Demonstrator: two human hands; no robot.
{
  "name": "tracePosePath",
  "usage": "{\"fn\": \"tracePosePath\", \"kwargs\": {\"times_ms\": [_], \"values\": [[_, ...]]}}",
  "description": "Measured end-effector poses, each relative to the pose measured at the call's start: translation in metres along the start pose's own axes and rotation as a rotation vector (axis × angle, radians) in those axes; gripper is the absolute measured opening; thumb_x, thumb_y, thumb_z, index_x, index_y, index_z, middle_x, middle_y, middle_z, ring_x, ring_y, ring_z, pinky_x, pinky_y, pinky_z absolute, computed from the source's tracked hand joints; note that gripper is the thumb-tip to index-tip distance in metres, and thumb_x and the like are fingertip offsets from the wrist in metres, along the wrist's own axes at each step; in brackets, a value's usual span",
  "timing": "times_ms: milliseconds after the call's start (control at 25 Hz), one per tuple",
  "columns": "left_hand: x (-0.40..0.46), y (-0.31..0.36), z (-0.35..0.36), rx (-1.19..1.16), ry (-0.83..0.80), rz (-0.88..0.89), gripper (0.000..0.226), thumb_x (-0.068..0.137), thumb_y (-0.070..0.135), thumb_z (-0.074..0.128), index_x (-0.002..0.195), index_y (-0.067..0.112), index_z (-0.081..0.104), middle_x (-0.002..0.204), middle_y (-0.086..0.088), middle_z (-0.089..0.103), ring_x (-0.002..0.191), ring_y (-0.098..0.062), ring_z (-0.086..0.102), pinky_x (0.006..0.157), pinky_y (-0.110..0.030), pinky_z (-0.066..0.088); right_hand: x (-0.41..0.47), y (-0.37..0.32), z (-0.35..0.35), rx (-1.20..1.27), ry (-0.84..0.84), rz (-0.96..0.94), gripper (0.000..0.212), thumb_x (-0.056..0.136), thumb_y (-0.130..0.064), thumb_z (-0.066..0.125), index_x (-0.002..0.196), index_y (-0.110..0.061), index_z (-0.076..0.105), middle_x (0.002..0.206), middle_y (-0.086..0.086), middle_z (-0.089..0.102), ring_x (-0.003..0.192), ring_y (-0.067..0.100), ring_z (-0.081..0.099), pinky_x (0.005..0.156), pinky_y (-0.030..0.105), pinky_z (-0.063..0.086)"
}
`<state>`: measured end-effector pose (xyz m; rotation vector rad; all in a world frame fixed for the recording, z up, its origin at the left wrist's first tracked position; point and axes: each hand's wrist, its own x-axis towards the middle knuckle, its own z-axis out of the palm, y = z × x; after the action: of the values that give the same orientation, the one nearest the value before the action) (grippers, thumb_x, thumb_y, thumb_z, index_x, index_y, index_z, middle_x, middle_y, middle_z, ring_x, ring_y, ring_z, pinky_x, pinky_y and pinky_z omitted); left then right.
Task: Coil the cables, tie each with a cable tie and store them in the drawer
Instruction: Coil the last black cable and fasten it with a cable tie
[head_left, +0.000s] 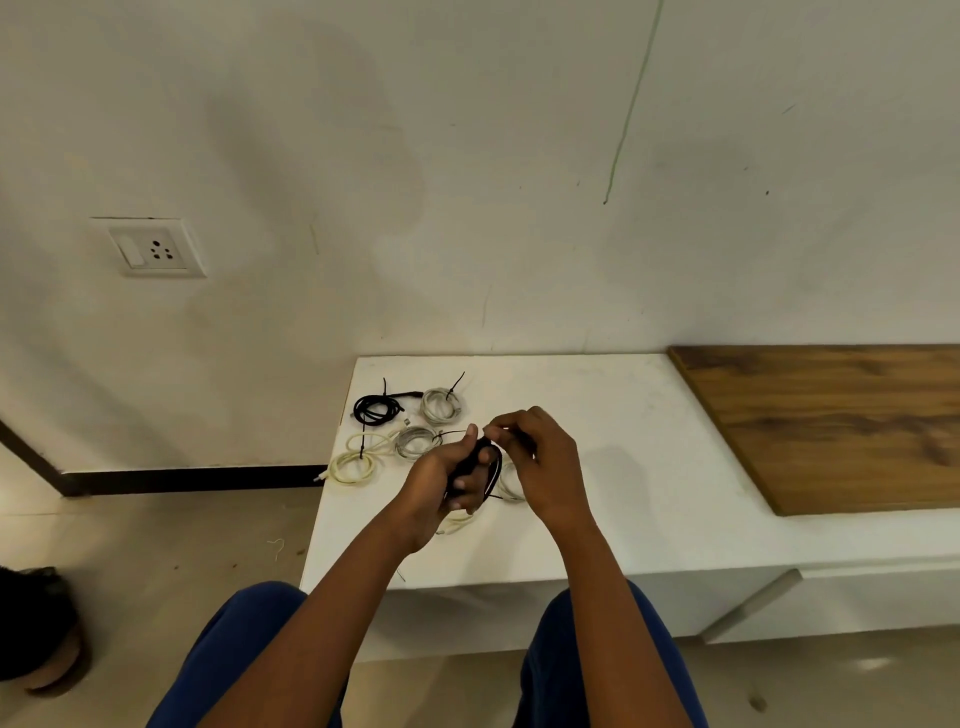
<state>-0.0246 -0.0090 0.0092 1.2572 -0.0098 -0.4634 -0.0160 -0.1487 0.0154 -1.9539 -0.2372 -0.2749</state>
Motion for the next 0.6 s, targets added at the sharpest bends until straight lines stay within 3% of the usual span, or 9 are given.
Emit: {"fn": "tracePosePath", "kwargs": {"times_ms": [120,240,360,440,520,600], "values": [[0.001,0.001,0.001,-0.174,-0.005,0.009,0.042,0.092,0.047,0.042,0.062,0.020,0.053,0.048,0.006,0.023,0.037,-0.009,0.018,0.043,-0.021,0.028,0.002,-0.002,0.007,0.131,0.029,0.137,0.010,0.089,-0.019,0.062,0.086,-0.015,0.071,0.088,-0.006,0.056,0.083,0.001,0.057,0.070,0.006,0.041],[0.003,-0.002,0.004,-0.339,0.008,0.049,0.042,0.091,0.046,0.043,0.059,0.021,0.053,0.044,0.008,0.024,0.033,-0.007,0.019,0.041,-0.022,0.023,-0.001,-0.008,0.020,0.334,0.051,0.253,0.019,0.094,-0.024,0.054,0.092,-0.012,0.069,0.094,-0.002,0.065,0.090,0.007,0.061,0.075,0.010,0.045],[0.004,-0.003,0.005,-0.417,0.043,0.090,0.044,0.093,0.045,0.040,0.060,0.020,0.053,0.042,0.008,0.024,0.033,-0.007,0.020,0.040,-0.021,0.022,-0.007,-0.014,0.032,0.576,0.042,0.315,0.026,0.099,-0.028,0.044,0.095,-0.016,0.067,0.084,-0.003,0.069,0.077,0.011,0.064,0.064,0.022,0.051],[0.006,-0.002,0.005,-0.483,0.079,0.119,0.045,0.094,0.044,0.039,0.059,0.019,0.052,0.041,0.008,0.024,0.032,-0.006,0.020,0.043,-0.022,0.016,-0.012,-0.014,0.043,0.647,0.042,0.380,0.029,0.100,-0.032,0.040,0.101,-0.020,0.067,0.082,-0.002,0.067,0.069,0.009,0.061,0.057,0.019,0.048],[0.007,0.000,0.004,-0.534,0.121,0.137,0.048,0.095,0.043,0.038,0.056,0.019,0.053,0.040,0.009,0.025,0.031,-0.005,0.020,0.041,-0.021,0.017,-0.017,-0.012,0.056,0.609,0.060,0.402,0.029,0.100,-0.031,0.038,0.107,-0.015,0.062,0.084,0.000,0.062,0.070,0.003,0.056,0.060,0.011,0.043],[0.007,0.002,0.002,-0.546,0.141,0.142,0.050,0.096,0.043,0.037,0.055,0.020,0.053,0.040,0.009,0.025,0.031,-0.005,0.020,0.039,-0.019,0.018,-0.019,-0.011,0.065,0.577,0.100,0.395,0.026,0.101,-0.027,0.036,0.101,-0.011,0.056,0.084,0.002,0.055,0.069,-0.002,0.052,0.064,0.007,0.041]]}}
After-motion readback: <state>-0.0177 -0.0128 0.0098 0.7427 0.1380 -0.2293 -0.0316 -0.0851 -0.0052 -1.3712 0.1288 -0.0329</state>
